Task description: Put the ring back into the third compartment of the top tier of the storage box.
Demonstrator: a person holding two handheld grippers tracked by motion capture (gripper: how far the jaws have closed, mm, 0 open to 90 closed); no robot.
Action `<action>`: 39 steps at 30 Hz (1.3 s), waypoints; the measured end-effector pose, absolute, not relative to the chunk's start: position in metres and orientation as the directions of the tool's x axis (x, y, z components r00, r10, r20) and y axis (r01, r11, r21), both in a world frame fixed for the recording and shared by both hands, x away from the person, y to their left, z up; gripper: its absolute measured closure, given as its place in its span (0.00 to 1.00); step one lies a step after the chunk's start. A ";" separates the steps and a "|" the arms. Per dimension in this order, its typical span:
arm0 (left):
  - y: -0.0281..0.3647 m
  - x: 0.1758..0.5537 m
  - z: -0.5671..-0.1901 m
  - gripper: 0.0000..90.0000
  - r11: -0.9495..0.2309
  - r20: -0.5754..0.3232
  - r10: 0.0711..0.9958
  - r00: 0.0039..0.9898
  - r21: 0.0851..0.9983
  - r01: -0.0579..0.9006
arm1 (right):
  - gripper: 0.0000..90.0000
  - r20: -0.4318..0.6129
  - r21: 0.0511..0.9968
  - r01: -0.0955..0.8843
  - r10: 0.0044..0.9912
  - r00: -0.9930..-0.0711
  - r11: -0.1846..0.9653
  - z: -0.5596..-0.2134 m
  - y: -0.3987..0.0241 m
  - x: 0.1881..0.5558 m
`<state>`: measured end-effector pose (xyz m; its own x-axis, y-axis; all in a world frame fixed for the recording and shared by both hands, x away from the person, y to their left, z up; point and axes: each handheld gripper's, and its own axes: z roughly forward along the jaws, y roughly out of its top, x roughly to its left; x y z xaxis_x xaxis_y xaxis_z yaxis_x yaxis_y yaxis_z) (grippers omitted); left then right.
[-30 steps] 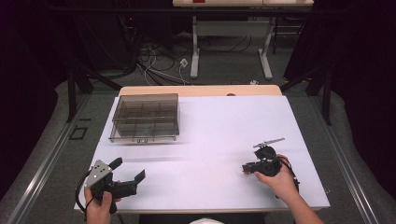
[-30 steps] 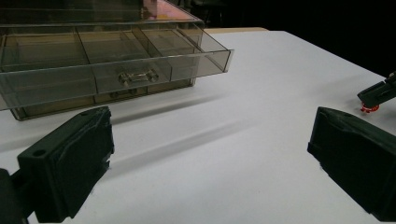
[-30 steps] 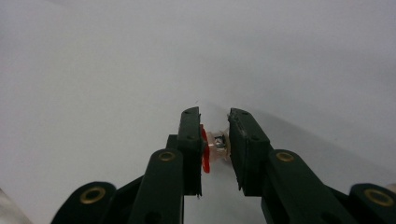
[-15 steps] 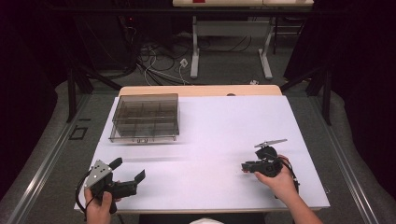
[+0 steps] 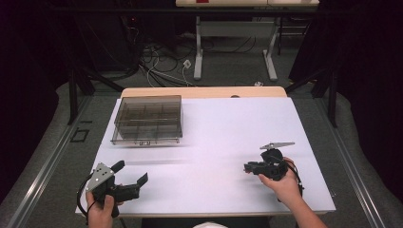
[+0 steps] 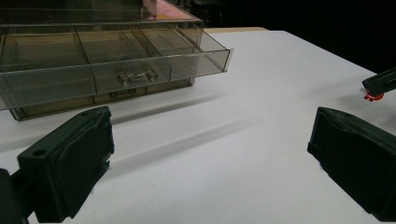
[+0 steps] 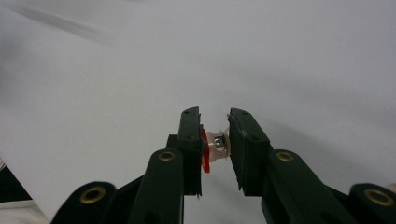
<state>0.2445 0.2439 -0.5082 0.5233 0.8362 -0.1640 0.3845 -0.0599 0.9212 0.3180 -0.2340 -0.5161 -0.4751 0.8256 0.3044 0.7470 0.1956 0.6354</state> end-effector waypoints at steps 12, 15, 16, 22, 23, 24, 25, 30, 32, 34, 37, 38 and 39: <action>0.244 0.245 -0.508 0.00 -0.052 -0.168 0.838 0.520 0.922 0.383 | 0.83 0.319 0.656 0.732 0.810 -0.492 0.187 -0.506 -0.229 0.318; 0.244 0.245 -0.508 0.00 -0.053 -0.167 0.838 0.520 0.922 0.383 | 0.83 0.318 0.662 0.726 0.808 -0.497 0.185 -0.501 -0.227 0.317; 0.244 0.245 -0.508 0.00 -0.053 -0.168 0.838 0.519 0.922 0.383 | 0.83 0.320 0.661 0.728 0.808 -0.496 0.185 -0.500 -0.227 0.317; 0.244 0.244 -0.508 0.00 -0.053 -0.168 0.837 0.520 0.922 0.383 | 0.83 0.298 0.671 0.713 0.807 -0.510 0.202 -0.490 -0.222 0.320; 0.244 0.245 -0.508 0.00 -0.053 -0.168 0.837 0.521 0.922 0.383 | 0.83 0.298 0.671 0.713 0.807 -0.510 0.202 -0.490 -0.222 0.320; 0.244 0.245 -0.508 0.00 -0.054 -0.167 0.837 0.521 0.922 0.383 | 0.83 0.298 0.670 0.713 0.806 -0.512 0.205 -0.488 -0.222 0.321; 0.244 0.245 -0.508 0.00 -0.052 -0.169 0.837 0.520 0.922 0.383 | 0.83 0.296 0.677 0.706 0.801 -0.521 0.209 -0.487 -0.220 0.322; 0.244 0.245 -0.509 0.00 -0.052 -0.169 0.837 0.520 0.922 0.383 | 0.83 0.282 0.684 0.693 0.794 -0.539 0.228 -0.480 -0.215 0.326; 0.244 0.245 -0.508 0.00 -0.053 -0.168 0.837 0.521 0.922 0.383 | 0.83 0.277 0.683 0.691 0.792 -0.544 0.235 -0.477 -0.213 0.327; 0.244 0.244 -0.508 0.00 -0.053 -0.168 0.837 0.521 0.922 0.384 | 0.83 0.270 0.684 0.687 0.790 -0.550 0.245 -0.474 -0.210 0.328; 0.244 0.244 -0.508 0.00 -0.054 -0.168 0.837 0.521 0.922 0.384 | 0.83 0.269 0.687 0.682 0.783 -0.561 0.252 -0.467 -0.205 0.330; 0.244 0.244 -0.508 0.00 -0.055 -0.168 0.837 0.521 0.921 0.385 | 0.83 0.269 0.687 0.682 0.783 -0.561 0.252 -0.467 -0.205 0.330; 0.244 0.244 -0.509 0.00 -0.055 -0.168 0.837 0.521 0.921 0.385 | 0.83 0.258 0.692 0.672 0.779 -0.571 0.263 -0.464 -0.202 0.332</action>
